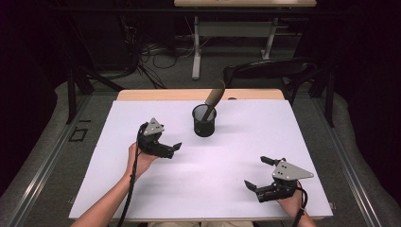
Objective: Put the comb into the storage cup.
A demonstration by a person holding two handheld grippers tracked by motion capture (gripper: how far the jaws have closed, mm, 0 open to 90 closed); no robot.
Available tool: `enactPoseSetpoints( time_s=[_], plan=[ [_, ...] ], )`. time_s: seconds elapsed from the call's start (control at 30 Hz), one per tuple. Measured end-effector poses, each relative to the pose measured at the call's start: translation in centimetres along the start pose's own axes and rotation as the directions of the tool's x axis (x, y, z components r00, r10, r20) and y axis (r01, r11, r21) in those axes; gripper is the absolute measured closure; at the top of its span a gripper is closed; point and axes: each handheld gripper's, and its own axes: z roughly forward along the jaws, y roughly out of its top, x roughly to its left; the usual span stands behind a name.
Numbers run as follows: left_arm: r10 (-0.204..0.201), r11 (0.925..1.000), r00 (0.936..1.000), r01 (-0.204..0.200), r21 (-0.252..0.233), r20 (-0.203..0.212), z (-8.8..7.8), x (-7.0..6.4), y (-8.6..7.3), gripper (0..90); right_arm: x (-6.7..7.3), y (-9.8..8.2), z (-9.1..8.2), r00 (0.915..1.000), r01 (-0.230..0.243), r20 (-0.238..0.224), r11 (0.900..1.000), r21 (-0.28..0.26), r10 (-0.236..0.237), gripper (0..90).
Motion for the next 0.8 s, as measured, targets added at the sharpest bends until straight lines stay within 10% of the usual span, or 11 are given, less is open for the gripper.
enactPoseSetpoints(
  time_s=[0.8],
  plan=[
    [-0.03, 0.9992, 0.9993, 0.031, 0.027, -0.023, -4.5, -0.8, -4.2, 0.0, 0.1, 0.0, 0.0, 1.0, 0.0, 0.003, 1.0, 0.002, 0.0, 0.6]
  ],
)
